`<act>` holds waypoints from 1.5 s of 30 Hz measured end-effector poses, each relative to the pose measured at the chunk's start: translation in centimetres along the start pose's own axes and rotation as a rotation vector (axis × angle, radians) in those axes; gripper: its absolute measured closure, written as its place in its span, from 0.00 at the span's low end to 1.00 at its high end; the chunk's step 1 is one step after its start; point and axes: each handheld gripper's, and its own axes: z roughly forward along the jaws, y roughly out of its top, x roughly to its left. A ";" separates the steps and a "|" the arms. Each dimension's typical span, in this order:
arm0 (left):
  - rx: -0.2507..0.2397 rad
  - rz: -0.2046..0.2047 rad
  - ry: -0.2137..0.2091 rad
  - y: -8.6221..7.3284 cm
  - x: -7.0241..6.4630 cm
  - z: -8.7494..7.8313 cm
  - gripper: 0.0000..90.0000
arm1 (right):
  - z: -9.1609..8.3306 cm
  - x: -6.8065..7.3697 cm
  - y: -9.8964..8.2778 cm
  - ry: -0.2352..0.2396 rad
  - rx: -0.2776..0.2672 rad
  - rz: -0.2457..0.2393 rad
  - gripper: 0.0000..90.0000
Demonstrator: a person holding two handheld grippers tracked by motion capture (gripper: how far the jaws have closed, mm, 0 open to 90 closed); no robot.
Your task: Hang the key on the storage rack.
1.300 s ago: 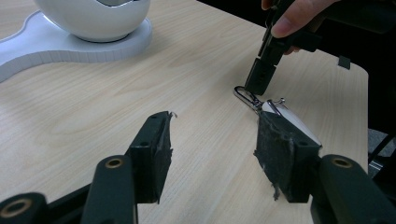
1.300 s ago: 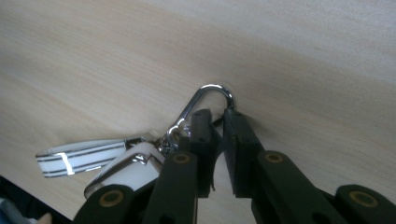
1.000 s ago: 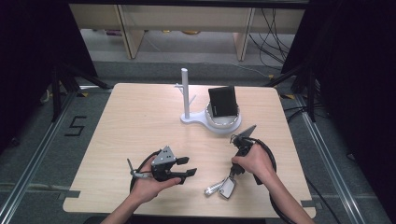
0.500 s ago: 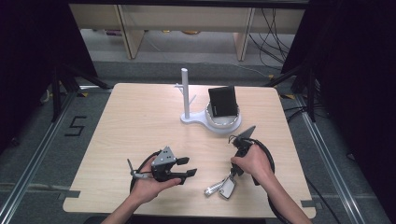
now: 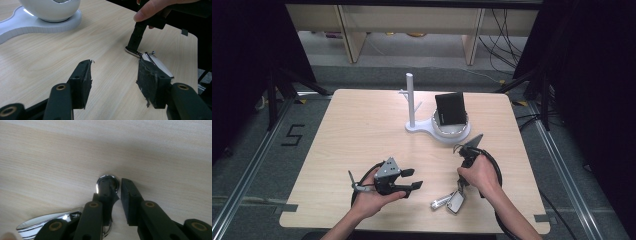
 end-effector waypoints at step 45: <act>-0.114 -0.002 -0.040 3.7 -0.3 0.5 0.48 | -6.3 1.5 -4.1 0.223 -0.795 -0.408 0.97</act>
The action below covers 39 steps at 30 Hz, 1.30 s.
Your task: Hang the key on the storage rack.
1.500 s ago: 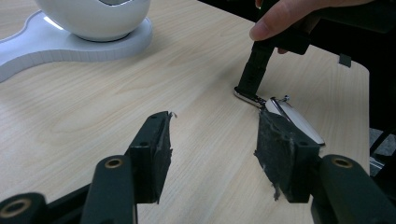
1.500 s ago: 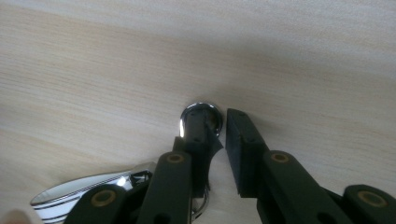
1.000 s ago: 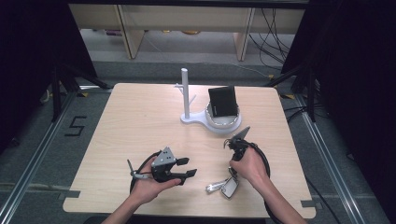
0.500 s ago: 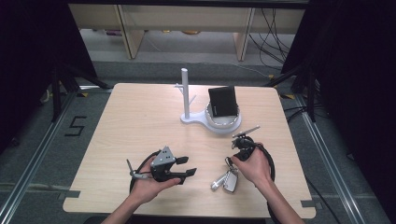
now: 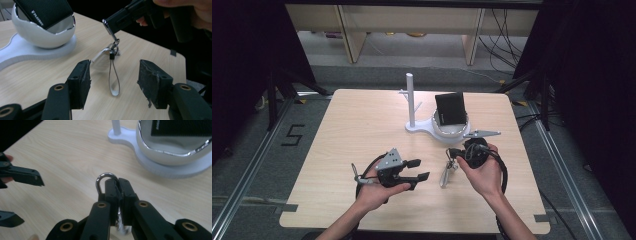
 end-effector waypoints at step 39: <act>-0.082 -0.107 -0.006 2.1 1.1 1.7 0.92 | 0.4 4.5 1.3 0.131 -0.202 -0.062 0.97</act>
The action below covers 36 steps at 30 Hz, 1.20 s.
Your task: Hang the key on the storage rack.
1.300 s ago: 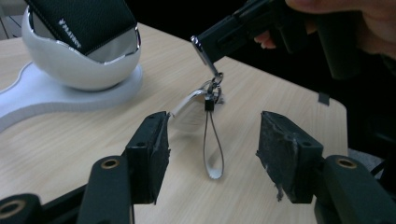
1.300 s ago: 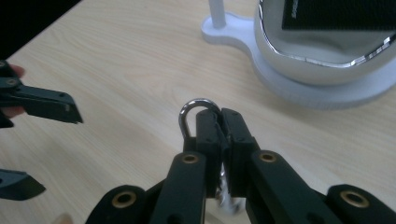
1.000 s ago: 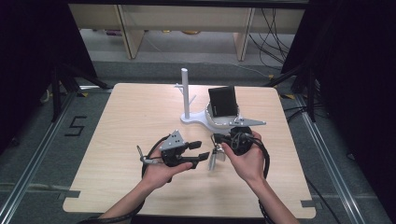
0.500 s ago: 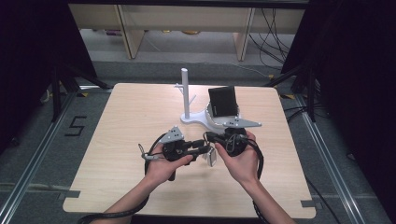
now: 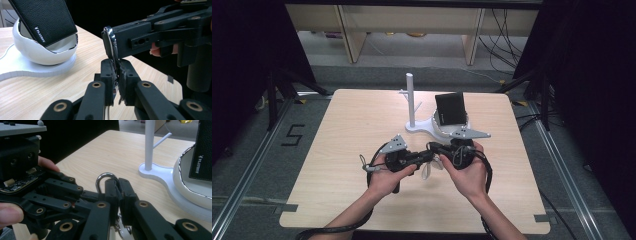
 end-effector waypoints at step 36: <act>-0.048 0.153 0.451 1.0 5.5 -4.7 0.93 | -4.2 -8.5 -8.8 -0.214 -0.010 -0.023 0.69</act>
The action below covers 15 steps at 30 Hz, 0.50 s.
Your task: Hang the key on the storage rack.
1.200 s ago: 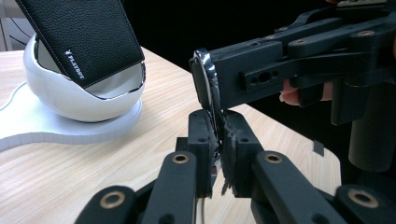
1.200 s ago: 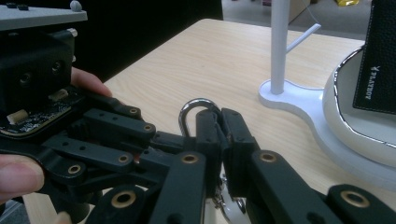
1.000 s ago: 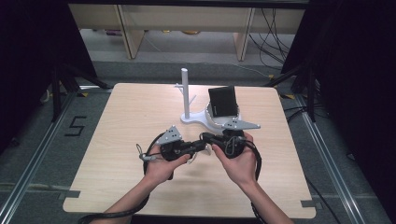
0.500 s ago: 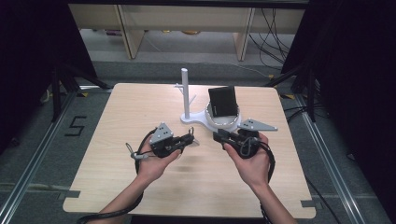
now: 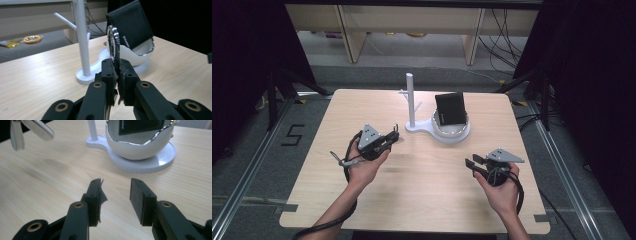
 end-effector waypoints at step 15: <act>-0.048 0.004 0.111 1.6 1.7 1.4 0.93 | -0.3 -0.6 -0.8 -0.059 -0.008 -0.002 0.66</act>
